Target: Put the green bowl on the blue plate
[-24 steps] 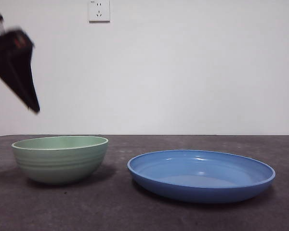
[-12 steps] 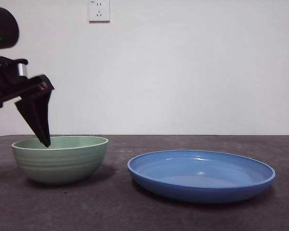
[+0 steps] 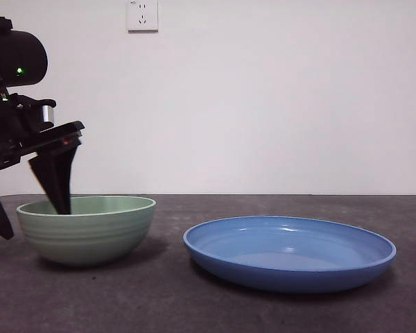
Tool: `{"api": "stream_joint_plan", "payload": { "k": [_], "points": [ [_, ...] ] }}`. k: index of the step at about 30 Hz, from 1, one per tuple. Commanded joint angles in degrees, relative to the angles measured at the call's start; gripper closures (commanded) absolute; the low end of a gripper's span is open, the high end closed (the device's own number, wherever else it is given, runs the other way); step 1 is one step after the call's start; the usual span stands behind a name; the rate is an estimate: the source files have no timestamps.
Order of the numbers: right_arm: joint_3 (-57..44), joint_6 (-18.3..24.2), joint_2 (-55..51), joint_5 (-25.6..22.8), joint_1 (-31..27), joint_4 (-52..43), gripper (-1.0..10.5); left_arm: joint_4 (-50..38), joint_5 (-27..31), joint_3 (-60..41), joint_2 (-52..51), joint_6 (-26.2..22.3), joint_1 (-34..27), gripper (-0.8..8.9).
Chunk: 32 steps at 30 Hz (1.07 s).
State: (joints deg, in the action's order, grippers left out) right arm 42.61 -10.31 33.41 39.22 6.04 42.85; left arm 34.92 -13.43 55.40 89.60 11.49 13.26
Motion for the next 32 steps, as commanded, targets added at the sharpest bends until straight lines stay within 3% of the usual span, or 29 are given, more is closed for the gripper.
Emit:
{"api": "stream_joint_plan", "payload": {
  "k": [1,8,16,19,25,32],
  "points": [
    [1.0,0.2,0.2,0.0,0.2,-0.4,3.2,0.3,0.1,2.3,0.9,0.1,0.1,5.55],
    [1.0,0.2,0.2,0.0,0.2,-0.4,3.2,0.9,0.1,3.0,0.9,0.1,0.3,7.01],
    [1.0,0.2,0.2,-0.1,0.2,-0.4,3.2,4.1,0.1,3.0,0.9,-0.6,0.3,7.37],
    [1.0,0.2,0.2,-0.1,0.2,-0.4,3.2,4.2,0.1,3.0,0.9,-0.7,0.3,8.03],
    [1.0,0.2,0.2,-0.1,0.2,-0.4,3.2,4.8,0.1,4.2,0.9,0.0,0.3,8.01],
    [1.0,0.2,0.2,0.0,0.2,-0.4,3.2,12.4,0.1,12.1,1.2,0.2,3.9,8.01]
  ]
}}
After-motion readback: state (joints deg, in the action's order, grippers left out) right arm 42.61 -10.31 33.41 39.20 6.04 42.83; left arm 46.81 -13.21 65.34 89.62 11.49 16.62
